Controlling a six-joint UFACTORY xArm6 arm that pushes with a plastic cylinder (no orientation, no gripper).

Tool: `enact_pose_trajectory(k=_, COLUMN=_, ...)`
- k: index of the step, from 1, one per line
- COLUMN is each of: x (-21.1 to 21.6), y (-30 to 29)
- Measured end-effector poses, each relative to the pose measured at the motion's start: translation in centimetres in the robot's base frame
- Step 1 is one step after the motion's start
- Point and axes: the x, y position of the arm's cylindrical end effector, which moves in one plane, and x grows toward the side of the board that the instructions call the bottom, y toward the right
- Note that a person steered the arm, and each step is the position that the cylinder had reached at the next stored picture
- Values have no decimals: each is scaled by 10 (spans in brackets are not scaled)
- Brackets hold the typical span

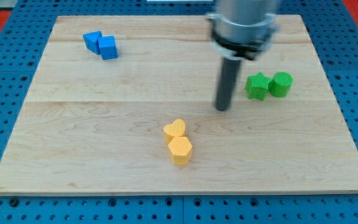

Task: Slide the red star towards the center

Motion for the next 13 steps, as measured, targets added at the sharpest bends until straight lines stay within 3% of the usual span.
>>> enact_pose_trajectory(k=1, x=-65, y=-30)
enact_pose_trajectory(k=2, x=-100, y=16)
enact_pose_trajectory(k=4, x=-174, y=213)
enact_pose_trajectory(k=5, x=-212, y=229)
enact_pose_trajectory(k=6, x=-251, y=210)
enact_pose_trajectory(k=13, x=-251, y=90)
